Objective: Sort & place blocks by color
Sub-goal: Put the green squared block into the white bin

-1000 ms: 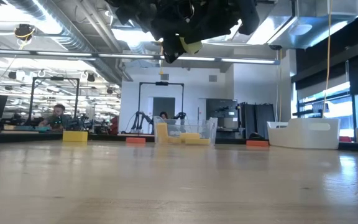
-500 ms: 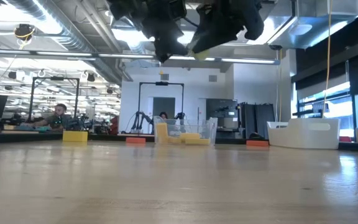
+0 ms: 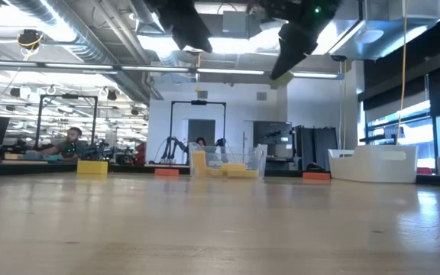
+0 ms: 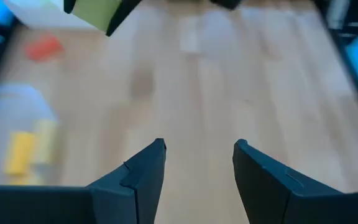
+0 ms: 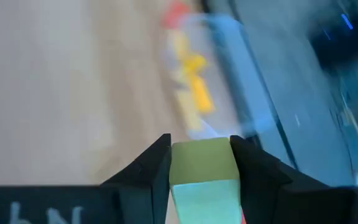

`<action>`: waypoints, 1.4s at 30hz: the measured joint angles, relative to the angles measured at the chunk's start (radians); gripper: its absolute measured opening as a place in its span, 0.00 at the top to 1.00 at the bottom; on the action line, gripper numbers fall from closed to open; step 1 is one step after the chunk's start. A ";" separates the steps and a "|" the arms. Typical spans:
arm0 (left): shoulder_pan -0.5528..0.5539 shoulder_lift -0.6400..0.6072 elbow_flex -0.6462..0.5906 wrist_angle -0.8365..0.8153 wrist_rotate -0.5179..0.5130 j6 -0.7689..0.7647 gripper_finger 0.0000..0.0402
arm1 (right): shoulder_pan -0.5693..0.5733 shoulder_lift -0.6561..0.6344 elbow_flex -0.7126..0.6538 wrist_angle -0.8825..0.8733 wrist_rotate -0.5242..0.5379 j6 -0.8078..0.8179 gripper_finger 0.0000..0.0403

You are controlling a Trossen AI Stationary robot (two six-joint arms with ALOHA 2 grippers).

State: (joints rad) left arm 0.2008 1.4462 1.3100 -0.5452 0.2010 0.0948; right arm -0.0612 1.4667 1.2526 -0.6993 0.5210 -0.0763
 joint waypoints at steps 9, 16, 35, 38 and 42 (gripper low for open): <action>-0.062 -0.011 -0.001 0.012 -0.229 0.085 0.56 | -0.213 -0.076 0.000 -0.258 0.101 0.404 0.66; -0.067 -0.011 -0.001 0.015 -0.255 0.095 0.56 | -0.434 -0.074 -0.018 -0.392 0.116 0.519 0.66; -0.074 -0.011 -0.001 0.015 -0.255 0.091 0.56 | -0.844 -0.073 -0.347 -0.047 -0.104 0.435 0.66; -0.074 -0.011 -0.001 0.015 -0.255 0.091 0.56 | -0.846 -0.073 -0.374 0.008 -0.104 0.439 0.66; -0.073 -0.011 -0.001 0.015 -0.255 0.084 0.56 | -0.847 -0.073 -0.390 0.029 -0.105 0.438 0.64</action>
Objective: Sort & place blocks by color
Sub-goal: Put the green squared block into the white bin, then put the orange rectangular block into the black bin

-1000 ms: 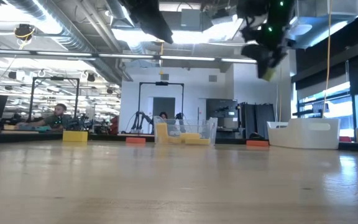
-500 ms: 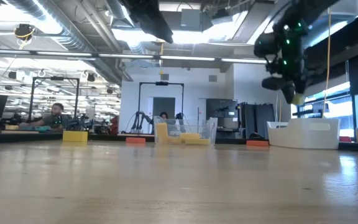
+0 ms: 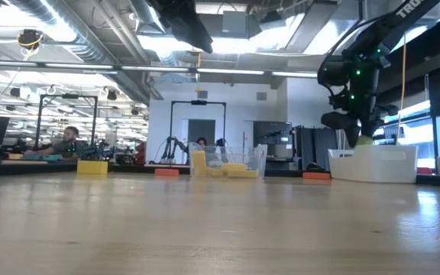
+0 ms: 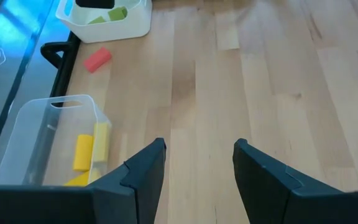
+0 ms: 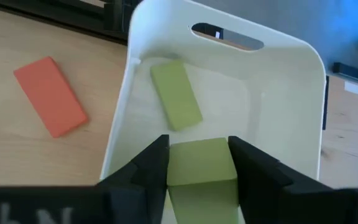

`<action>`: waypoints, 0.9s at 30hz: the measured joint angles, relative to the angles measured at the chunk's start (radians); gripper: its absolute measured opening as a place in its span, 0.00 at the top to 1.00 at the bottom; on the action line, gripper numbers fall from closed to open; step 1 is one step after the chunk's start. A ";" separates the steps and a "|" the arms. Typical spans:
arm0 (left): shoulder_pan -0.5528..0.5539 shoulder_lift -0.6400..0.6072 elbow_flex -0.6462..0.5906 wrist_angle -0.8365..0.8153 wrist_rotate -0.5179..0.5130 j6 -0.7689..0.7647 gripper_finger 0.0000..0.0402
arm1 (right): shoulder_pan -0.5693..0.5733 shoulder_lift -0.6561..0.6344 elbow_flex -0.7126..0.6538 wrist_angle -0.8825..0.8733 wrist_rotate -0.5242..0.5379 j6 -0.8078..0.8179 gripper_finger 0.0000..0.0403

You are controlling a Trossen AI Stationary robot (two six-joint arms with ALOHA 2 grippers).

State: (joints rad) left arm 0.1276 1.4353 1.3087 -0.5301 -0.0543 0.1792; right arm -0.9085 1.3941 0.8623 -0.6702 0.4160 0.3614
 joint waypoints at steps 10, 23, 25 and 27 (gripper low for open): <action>0.000 0.000 0.000 -0.001 0.000 -0.019 0.56 | 0.000 0.000 -0.001 0.002 -0.001 -0.001 0.47; 0.043 0.001 0.000 -0.212 -0.315 -0.386 0.56 | 0.067 -0.001 0.048 0.062 -0.350 -0.208 0.46; 0.060 0.001 0.000 -0.236 -0.329 -0.421 0.56 | 0.096 -0.001 0.050 0.102 -0.390 -0.230 0.46; 0.070 0.001 0.000 -0.246 -0.326 -0.432 0.56 | 0.123 -0.001 0.050 0.131 -0.377 -0.231 0.47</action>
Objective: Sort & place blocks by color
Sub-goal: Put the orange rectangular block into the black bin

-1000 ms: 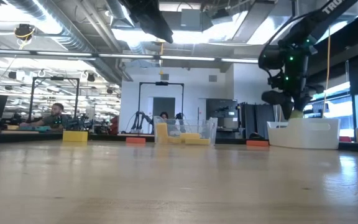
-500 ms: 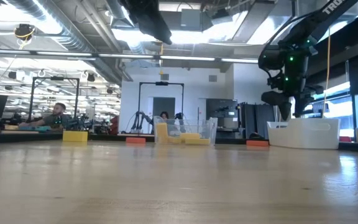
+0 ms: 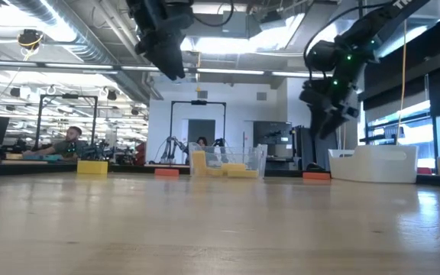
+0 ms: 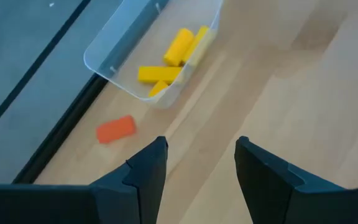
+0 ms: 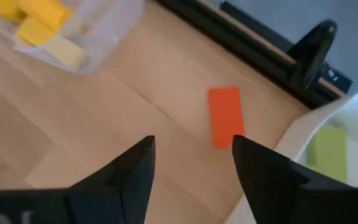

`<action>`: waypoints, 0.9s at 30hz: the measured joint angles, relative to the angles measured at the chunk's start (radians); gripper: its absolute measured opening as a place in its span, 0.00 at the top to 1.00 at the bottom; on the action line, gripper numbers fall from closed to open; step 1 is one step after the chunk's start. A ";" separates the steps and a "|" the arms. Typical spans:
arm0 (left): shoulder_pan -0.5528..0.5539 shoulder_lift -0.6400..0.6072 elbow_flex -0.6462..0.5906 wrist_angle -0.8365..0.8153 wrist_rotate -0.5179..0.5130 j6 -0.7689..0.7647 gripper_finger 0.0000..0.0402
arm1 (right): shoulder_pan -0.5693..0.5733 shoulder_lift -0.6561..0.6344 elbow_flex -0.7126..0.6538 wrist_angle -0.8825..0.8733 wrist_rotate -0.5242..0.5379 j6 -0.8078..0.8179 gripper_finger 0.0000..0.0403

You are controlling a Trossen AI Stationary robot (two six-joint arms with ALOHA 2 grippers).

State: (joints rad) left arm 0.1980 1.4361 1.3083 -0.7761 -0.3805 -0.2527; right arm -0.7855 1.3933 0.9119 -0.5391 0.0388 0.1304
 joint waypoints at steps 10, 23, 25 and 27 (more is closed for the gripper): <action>0.005 0.000 0.000 0.006 0.005 0.000 0.56 | 0.025 0.038 0.002 0.140 0.073 0.101 0.48; 0.005 0.000 0.000 0.006 0.057 0.000 0.56 | -0.001 0.230 0.005 0.237 0.186 0.104 0.48; 0.005 0.000 0.000 0.006 0.057 0.000 0.56 | -0.014 0.253 0.010 0.236 0.185 0.100 0.48; 0.004 0.000 0.000 0.006 0.057 0.000 0.56 | -0.026 0.277 0.015 0.237 0.167 0.100 0.48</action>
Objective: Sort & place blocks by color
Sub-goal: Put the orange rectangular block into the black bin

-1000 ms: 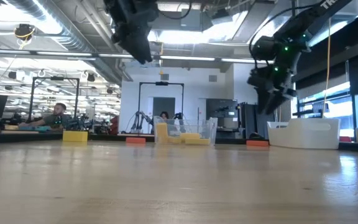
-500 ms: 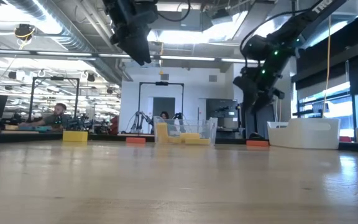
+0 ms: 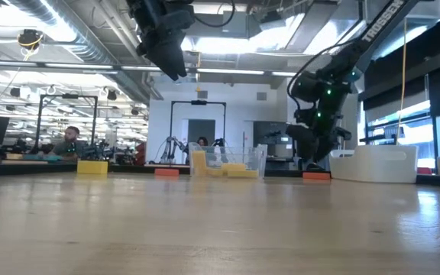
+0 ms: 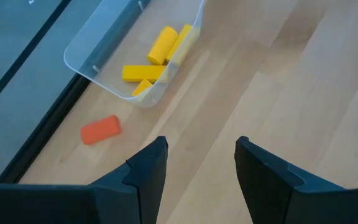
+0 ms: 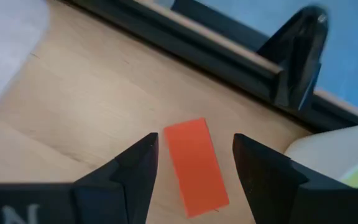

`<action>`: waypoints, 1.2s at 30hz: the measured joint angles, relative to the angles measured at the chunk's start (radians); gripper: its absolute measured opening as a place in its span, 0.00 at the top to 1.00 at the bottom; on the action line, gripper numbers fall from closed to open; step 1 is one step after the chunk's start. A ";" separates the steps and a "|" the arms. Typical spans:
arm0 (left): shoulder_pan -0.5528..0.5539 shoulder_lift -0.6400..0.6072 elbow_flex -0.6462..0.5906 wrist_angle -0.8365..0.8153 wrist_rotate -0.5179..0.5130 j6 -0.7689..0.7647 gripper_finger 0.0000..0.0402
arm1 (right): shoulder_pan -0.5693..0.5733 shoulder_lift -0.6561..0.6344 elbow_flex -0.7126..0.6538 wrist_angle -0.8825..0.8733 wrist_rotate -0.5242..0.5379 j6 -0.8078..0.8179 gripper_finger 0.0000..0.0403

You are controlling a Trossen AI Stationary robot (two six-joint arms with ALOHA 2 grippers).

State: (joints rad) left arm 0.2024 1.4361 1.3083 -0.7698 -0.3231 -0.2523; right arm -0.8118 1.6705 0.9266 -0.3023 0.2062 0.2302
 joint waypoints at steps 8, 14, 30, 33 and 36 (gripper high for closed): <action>0.000 0.000 0.000 0.000 0.000 0.000 0.56 | -0.011 0.112 0.027 -0.009 -0.024 -0.002 0.48; 0.000 0.000 0.000 0.000 0.000 0.000 0.56 | -0.013 0.176 0.078 -0.045 -0.095 -0.003 0.48; 0.000 0.000 0.000 -0.001 0.005 0.026 0.56 | -0.003 0.194 0.130 -0.133 -0.121 -0.022 0.68; 0.000 0.000 0.000 -0.001 0.006 0.027 0.56 | 0.013 0.186 0.127 -0.131 -0.124 -0.069 0.68; 0.000 0.000 0.000 0.000 0.007 0.082 0.56 | 0.041 0.162 0.122 -0.148 -0.192 -0.124 0.68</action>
State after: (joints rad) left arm 0.2025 1.4361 1.3083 -0.7700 -0.3164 -0.1702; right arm -0.7713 1.8324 1.0483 -0.4500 0.0138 0.1059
